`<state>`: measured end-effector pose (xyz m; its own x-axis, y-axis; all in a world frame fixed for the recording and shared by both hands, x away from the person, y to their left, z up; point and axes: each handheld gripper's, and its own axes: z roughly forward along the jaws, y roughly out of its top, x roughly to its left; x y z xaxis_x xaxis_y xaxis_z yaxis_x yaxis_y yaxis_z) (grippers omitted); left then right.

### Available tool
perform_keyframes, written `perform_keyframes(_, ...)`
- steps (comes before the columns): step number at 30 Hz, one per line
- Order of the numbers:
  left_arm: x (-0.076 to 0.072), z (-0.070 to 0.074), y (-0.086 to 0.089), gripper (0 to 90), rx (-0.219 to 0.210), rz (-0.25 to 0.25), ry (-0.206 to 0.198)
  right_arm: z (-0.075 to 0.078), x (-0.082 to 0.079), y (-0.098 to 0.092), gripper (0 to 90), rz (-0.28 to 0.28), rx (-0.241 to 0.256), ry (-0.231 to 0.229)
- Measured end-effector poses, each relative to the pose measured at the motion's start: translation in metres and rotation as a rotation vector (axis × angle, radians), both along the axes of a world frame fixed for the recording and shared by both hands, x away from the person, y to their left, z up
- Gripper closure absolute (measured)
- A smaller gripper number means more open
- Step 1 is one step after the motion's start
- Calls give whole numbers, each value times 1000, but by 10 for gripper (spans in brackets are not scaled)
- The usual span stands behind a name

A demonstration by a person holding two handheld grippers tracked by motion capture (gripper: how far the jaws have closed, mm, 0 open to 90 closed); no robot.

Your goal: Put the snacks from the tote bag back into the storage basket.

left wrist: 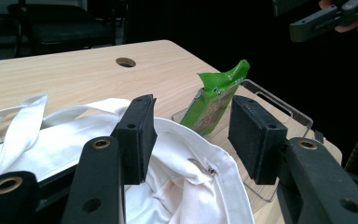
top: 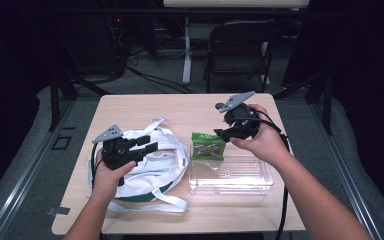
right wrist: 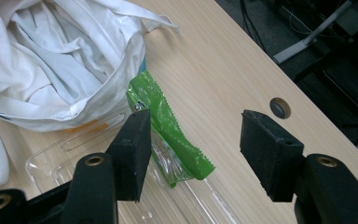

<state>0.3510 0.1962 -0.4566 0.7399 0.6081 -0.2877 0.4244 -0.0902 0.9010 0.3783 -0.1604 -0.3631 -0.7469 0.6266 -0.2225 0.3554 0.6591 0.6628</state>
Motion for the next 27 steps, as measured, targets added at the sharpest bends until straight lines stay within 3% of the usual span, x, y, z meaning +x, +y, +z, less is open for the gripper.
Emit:
perform_keyframes(6, 0, 0, 0, 506, -1, 1, 0, -5, -11, -13, 428, -24, 40, -11)
perform_keyframes(9, 0, 0, 0, 506, -3, 3, -1, -7, -21, -18, 434, -58, 97, 5)
perform_keyframes(20, 1, 0, 0, 505, -2, 4, 4, -25, -49, -30, 454, -135, 129, -13)
perform_keyframes(23, 1, -1, 0, 505, -2, 7, 5, -31, -57, -35, 464, -137, 155, 7)
perform_keyframes(27, 1, -1, 0, 505, 0, 5, 4, -39, -68, -45, 478, -168, 179, -3)
